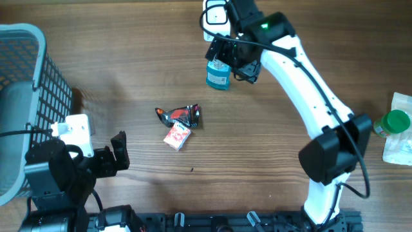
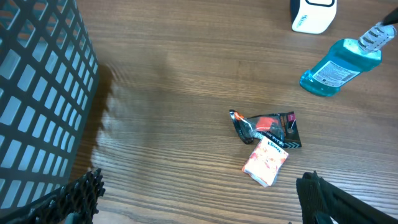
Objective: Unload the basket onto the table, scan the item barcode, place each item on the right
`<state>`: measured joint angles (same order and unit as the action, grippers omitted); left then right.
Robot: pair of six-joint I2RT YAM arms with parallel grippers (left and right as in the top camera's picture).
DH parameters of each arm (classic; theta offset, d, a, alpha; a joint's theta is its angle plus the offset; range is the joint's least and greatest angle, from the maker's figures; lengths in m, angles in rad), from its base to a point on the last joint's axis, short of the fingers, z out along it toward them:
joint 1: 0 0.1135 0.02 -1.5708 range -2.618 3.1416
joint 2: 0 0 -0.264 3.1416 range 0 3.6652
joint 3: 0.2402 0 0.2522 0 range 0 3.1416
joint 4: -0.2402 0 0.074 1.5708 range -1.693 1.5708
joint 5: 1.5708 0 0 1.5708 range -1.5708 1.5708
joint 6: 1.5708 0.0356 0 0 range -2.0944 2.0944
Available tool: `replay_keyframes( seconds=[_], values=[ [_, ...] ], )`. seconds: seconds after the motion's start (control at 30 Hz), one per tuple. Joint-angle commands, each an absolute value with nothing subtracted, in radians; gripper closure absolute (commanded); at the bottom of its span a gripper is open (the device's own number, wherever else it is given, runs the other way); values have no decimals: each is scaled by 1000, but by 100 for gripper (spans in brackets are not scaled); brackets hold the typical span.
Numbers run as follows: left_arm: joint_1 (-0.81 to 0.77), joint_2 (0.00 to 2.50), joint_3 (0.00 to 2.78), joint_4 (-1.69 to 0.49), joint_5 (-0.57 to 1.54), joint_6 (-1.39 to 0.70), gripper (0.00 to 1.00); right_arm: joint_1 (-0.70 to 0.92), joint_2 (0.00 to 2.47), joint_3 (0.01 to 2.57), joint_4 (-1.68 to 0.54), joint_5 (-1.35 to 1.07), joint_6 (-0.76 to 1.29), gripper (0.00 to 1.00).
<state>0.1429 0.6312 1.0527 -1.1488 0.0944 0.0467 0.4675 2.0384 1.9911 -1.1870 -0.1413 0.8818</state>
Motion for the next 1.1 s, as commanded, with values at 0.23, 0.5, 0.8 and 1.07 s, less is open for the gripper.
replay_keyframes(
  seconds=[0.23,0.5,0.8,1.07],
  values=[
    [137,630,1052,-1146,99,37,0,490,2146,1997,-1118,-88,917,0],
    [137,630,1052,-1146,99,37,0,492,2186,1997,-1027,-96,903,1],
    [136,630,1052,-1146,99,37,0,492,2241,1997,-1042,-113,807,1],
    [136,630,1052,-1146,99,37,0,491,2252,1997,-1064,-106,768,32]
  ],
)
